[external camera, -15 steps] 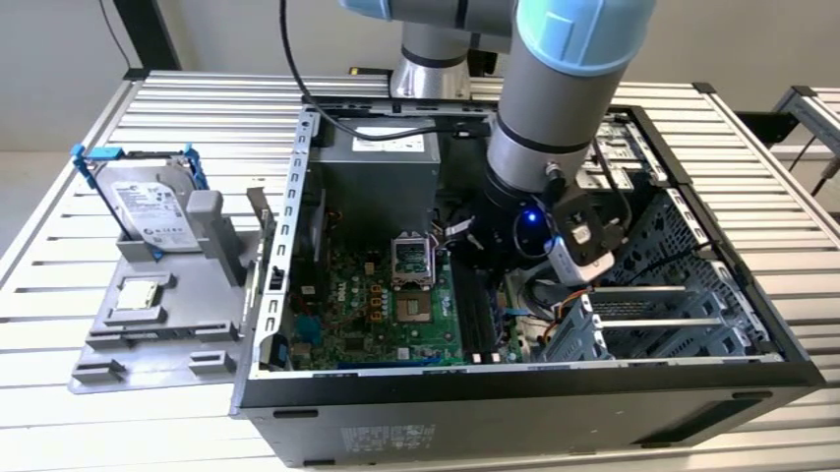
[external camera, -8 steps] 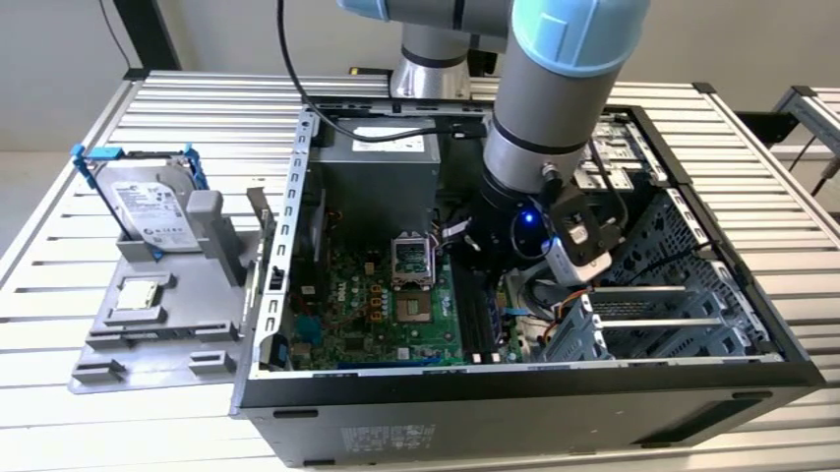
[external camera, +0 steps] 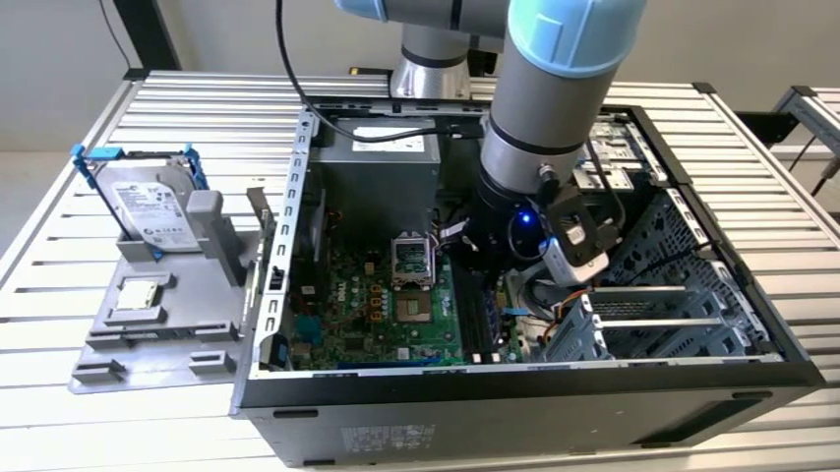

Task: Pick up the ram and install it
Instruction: 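Insert the ram into the slot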

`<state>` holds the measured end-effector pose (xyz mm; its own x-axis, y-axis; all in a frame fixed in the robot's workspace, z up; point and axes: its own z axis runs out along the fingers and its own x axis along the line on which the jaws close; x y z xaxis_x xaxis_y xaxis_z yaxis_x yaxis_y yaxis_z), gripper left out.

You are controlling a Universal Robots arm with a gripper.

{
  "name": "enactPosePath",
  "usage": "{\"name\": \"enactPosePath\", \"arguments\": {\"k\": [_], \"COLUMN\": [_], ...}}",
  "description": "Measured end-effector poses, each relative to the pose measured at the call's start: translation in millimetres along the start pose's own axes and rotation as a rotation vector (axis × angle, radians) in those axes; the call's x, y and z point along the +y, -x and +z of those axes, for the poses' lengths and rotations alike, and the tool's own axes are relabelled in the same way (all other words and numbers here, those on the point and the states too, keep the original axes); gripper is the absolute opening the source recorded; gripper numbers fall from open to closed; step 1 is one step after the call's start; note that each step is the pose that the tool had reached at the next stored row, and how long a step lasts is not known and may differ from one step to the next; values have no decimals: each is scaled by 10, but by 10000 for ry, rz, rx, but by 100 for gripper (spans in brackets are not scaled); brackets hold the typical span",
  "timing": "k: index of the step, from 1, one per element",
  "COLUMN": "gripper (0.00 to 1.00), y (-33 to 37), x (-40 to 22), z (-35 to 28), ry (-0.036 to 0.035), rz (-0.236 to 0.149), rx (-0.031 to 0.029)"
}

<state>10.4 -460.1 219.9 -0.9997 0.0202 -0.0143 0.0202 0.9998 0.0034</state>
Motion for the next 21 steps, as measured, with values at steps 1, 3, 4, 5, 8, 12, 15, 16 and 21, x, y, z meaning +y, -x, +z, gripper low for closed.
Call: {"name": "enactPosePath", "arguments": {"k": [1,3,4,5,8,12,15,16,21], "gripper": [0,0,0,0,0,0,0,0,0], "y": [0,2,5,8,15,16,15,15,15], "x": [0,0,0,0,0,0,0,-1,0], "z": [4,10,14,16,21,41,63,66,96], "ry": [-1,-5,-5,-6,-4,-5,-6,-8,-5], "rz": [0,0,0,1,2,1,1,1,1], "rx": [0,4,4,7,27,59,63,64,68]}}
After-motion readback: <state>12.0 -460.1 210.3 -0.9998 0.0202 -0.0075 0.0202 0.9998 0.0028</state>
